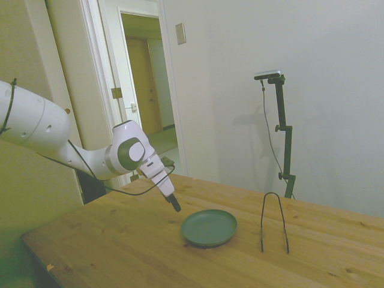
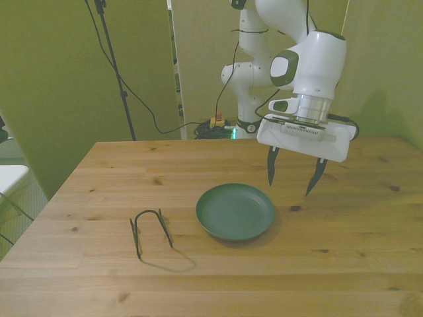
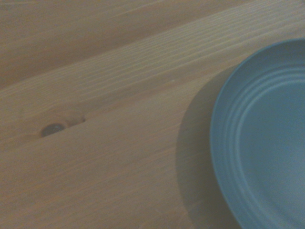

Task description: Load the plate

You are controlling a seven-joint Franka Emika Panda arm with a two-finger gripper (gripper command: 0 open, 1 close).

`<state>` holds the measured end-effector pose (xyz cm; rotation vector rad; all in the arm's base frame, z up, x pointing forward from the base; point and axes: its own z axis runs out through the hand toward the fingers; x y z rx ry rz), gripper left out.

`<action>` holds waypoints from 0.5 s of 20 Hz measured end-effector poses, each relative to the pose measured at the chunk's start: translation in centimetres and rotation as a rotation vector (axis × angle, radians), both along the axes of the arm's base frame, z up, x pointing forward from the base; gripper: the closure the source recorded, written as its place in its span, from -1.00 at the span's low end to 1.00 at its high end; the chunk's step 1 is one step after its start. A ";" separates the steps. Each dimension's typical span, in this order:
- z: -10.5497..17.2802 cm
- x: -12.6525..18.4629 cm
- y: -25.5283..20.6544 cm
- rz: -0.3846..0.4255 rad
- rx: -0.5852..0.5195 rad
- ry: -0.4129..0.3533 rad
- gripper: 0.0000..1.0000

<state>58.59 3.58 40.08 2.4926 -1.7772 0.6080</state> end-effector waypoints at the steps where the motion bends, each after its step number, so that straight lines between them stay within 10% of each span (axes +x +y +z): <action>1: -0.6 0.4 -0.1 0.001 -0.016 0.015 -1.00; 9: -4.0 2.7 -0.4 0.010 -0.095 0.098 -1.00; 10: -4.2 2.7 -0.4 0.014 -0.102 0.101 1.00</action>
